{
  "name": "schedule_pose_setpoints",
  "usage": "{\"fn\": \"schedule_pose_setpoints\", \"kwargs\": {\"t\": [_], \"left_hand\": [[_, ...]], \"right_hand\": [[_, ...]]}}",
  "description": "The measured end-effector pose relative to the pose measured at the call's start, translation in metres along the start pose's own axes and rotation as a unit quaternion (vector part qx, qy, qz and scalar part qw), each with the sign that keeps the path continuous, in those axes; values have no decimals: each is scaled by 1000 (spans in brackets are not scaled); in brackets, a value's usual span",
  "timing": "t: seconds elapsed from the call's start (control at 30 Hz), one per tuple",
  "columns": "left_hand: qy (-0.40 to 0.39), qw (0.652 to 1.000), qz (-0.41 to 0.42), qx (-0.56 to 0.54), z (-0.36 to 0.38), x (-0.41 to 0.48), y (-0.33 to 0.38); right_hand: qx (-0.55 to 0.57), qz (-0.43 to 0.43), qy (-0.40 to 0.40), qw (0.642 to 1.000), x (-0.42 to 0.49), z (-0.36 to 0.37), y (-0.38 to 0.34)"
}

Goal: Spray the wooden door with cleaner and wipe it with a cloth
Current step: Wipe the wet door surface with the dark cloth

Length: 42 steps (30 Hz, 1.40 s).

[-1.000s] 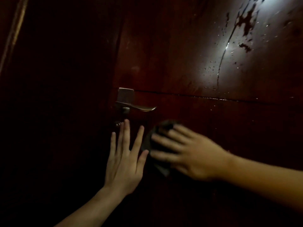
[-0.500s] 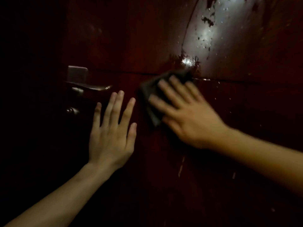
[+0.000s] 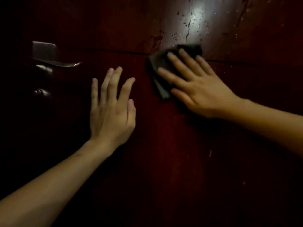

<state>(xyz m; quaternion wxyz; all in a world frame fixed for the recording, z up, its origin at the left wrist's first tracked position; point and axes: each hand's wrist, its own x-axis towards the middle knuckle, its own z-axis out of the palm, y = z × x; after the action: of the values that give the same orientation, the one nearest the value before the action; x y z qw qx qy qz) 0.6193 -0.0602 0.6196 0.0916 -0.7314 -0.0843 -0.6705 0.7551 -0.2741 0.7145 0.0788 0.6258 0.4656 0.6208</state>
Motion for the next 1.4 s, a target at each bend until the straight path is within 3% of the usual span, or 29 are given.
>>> {"fn": "schedule_pose_setpoints", "kwargs": {"t": [0.07, 0.1, 0.17, 0.23, 0.33, 0.4, 0.5, 0.6, 0.67, 0.77, 0.83, 0.93, 1.03, 1.1, 1.2, 1.3, 1.4], "left_hand": [[12, 1000, -10, 4, 2, 0, 4], [16, 1000, -11, 1, 3, -1, 4], [18, 1000, -6, -4, 3, -3, 4], [6, 1000, -2, -7, 2, -2, 5], [-13, 999, 34, -6, 3, 6, 17], [-17, 995, 97, 12, 7, 17, 34], [-23, 992, 121, 4, 17, 41, 66], [-12, 996, 89, 25, 29, 50, 84], [-1, 995, 88, 37, 34, 47, 86], [8, 996, 90, 28, 35, 38, 86], [0, 995, 103, 10, 37, 31, 97], [-22, 989, 144, 18, 42, 21, 119], [-29, 987, 158, 11, 48, 23, 139], [-27, 987, 156, 5, 53, 28, 151], [-28, 987, 153, 36, 58, 28, 158], [-20, 990, 139, 34, 61, 25, 162], [-4, 993, 114, 6, 66, 20, 182]], "right_hand": [[20, 46, 1, 999, 0, 2, -14], [23, 30, 2, 999, -14, 8, -34], [25, -103, -34, 994, -66, 22, -87], [37, -248, -95, 963, -124, 27, -128], [53, -282, -147, 947, -153, 30, -111], [46, -232, -113, 965, -134, 28, -66], [9, -51, -40, 998, -78, 10, 33], [35, 111, -9, 993, -42, -6, 94], [57, 157, 6, 986, -43, -2, 84], [37, 54, 10, 998, -96, 20, 21], [30, -66, -47, 996, -164, 34, -29], [-16, -230, -167, 959, -269, 49, -75], [13, -267, -223, 938, -293, 51, -58], [49, -216, -155, 963, -267, 48, -19], [50, -13, -45, 998, -202, 33, 61], [57, 167, -16, 984, -161, 20, 109], [77, 249, 14, 965, -169, 27, 81]]}}
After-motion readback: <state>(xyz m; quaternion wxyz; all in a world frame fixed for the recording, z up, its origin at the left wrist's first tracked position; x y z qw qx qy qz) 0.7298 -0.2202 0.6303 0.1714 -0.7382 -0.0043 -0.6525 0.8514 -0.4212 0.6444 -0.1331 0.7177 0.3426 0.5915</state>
